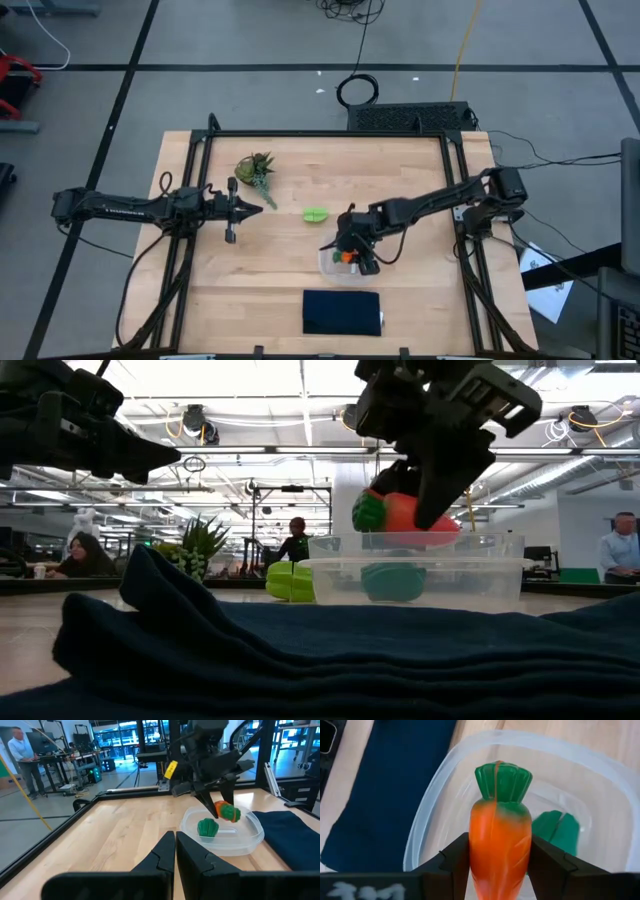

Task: Pick and placing Produce into tupperware
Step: Put the orange carrot into the transparent bin

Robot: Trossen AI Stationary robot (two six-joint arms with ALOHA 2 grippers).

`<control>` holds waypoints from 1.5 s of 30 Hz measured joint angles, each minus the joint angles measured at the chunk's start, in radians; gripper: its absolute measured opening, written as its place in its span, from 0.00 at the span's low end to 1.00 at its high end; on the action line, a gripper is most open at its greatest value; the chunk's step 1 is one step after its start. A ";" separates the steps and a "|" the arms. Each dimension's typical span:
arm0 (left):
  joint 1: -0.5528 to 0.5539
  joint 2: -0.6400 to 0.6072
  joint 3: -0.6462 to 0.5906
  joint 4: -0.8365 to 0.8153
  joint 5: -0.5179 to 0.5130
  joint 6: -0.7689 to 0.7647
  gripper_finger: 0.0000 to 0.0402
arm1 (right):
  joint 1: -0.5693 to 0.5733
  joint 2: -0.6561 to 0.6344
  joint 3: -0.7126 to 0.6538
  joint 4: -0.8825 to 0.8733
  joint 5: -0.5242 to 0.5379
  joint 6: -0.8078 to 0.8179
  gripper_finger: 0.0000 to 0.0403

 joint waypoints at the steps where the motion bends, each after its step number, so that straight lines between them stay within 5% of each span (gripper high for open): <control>1: 0.000 0.000 0.000 0.000 0.000 -0.001 0.05 | 0.003 0.001 0.000 0.003 -0.001 0.004 0.38; 45: 0.000 0.000 0.000 0.002 0.002 -0.032 0.05 | 0.046 0.115 0.000 0.144 0.002 0.143 0.39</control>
